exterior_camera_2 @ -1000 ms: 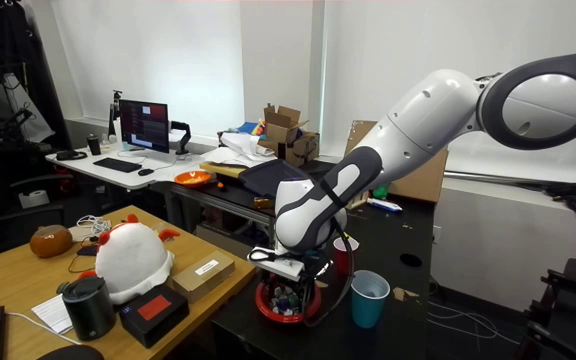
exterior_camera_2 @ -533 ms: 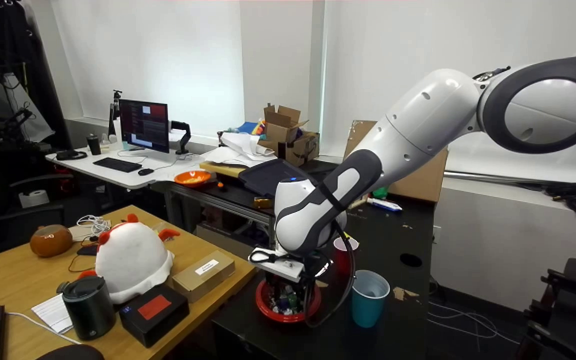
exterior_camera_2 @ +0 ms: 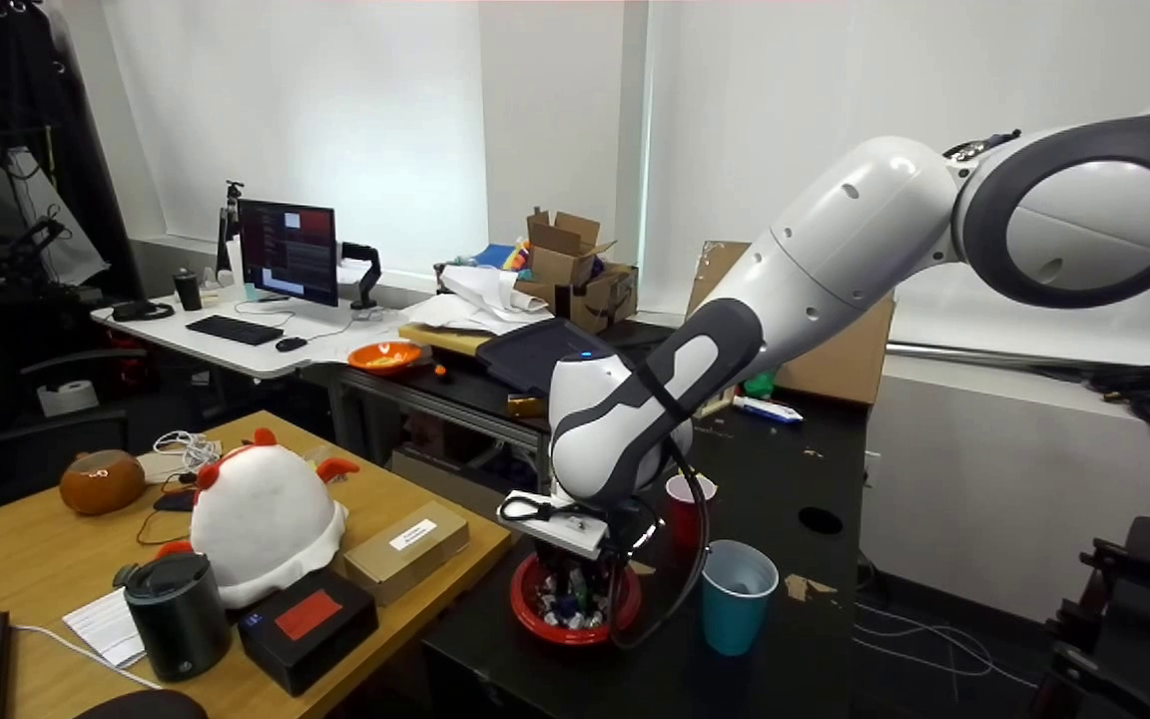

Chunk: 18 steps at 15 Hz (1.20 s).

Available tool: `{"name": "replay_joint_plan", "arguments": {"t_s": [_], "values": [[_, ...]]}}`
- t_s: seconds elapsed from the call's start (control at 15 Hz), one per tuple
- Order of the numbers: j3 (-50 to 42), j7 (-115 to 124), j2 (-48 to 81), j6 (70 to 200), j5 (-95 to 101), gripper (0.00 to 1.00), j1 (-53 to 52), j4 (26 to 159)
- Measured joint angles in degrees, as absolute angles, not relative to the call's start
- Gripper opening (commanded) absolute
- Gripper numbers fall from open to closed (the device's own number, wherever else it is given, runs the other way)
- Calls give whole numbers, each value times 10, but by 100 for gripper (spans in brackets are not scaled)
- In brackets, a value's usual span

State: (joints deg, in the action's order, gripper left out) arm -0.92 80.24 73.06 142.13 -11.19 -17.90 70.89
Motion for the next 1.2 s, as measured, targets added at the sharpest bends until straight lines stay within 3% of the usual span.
{"name": "replay_joint_plan", "arguments": {"t_s": [0.53, 1.2], "values": [[5, 730, 696, 1423, -111, 21, -176, 731], [55, 521, 598, 1423, -116, 21, -113, 854]]}}
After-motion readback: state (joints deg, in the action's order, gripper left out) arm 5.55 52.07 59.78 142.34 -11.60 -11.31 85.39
